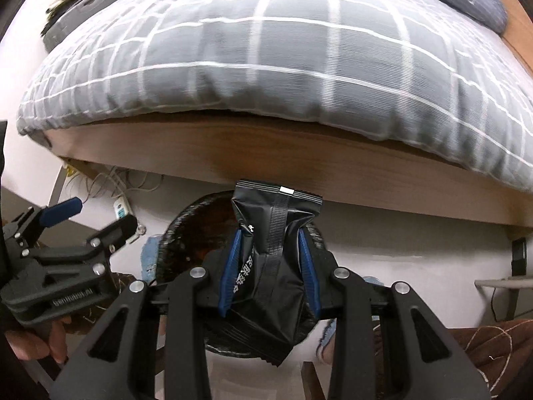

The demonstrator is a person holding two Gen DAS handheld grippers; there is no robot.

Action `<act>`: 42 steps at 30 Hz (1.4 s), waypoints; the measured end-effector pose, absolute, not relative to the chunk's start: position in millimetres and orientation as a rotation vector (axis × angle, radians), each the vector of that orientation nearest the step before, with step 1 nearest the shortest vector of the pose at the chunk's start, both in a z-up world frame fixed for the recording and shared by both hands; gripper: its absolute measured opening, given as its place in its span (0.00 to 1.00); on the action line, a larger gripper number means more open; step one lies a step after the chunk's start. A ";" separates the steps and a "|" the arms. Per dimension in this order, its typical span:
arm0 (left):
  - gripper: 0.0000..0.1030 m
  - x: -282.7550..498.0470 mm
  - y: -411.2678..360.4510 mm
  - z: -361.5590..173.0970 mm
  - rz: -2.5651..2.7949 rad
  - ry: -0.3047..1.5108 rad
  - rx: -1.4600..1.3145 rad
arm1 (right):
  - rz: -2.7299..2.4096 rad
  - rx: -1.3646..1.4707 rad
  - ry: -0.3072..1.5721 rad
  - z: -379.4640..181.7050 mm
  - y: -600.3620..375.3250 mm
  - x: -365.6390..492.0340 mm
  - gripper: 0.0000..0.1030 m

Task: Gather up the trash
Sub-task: 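Open the left tool over the bin while the right tool releases the black sachet, then raise both open tools from the bin back toward the bed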

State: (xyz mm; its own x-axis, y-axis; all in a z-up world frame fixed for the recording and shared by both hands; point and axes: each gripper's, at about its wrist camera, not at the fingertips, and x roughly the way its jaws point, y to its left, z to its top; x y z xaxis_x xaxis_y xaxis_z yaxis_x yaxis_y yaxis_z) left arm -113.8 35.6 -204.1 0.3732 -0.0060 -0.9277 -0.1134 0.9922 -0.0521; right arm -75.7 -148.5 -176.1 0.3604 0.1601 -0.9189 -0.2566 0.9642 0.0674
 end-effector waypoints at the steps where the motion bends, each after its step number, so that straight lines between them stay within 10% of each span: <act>1: 0.93 -114.1 40.4 -203.0 0.078 1.185 -0.121 | 0.281 -0.098 1.175 -176.7 -142.6 -75.7 0.33; 31: 0.94 -109.3 40.1 -137.3 0.075 1.037 -0.091 | 0.232 -0.075 0.925 -100.7 -150.6 -75.1 0.93; 42: 0.94 -93.2 17.6 -92.8 0.032 0.938 -0.079 | 0.148 -0.066 0.803 -60.2 -177.1 -64.2 0.93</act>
